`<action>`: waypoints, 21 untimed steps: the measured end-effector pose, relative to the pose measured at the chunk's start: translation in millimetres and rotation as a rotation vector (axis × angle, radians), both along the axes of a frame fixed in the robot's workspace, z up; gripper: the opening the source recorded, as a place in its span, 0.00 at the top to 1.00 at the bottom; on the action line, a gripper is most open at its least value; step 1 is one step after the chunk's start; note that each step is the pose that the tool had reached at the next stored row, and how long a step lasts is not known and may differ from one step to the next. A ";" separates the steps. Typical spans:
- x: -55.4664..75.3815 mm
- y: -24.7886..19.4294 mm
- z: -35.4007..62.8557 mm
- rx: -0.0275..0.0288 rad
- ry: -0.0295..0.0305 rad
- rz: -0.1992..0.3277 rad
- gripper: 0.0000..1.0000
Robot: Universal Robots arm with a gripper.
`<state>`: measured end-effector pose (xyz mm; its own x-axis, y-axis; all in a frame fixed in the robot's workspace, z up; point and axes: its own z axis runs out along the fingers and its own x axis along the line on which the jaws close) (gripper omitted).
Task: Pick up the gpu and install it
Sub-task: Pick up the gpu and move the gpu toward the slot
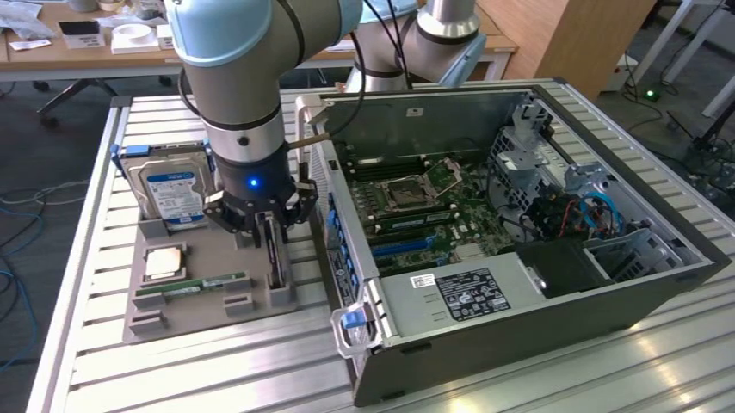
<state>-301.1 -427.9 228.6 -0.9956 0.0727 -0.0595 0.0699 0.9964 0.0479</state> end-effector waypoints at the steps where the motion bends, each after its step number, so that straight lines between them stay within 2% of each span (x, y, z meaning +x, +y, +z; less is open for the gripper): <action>1: 0.0 0.0 0.0 0.0000 0.0000 0.000 0.57; 8: 0.0 0.0 0.0 0.0000 0.0000 0.000 0.58; 9: 0.0 0.0 0.0 0.0000 0.0000 0.000 0.65; 21: 0.4 0.0 0.0 -0.0001 -0.0001 0.017 0.65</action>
<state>-300.8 -427.9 228.6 -0.9967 0.0556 -0.0596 0.0527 0.9975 0.0479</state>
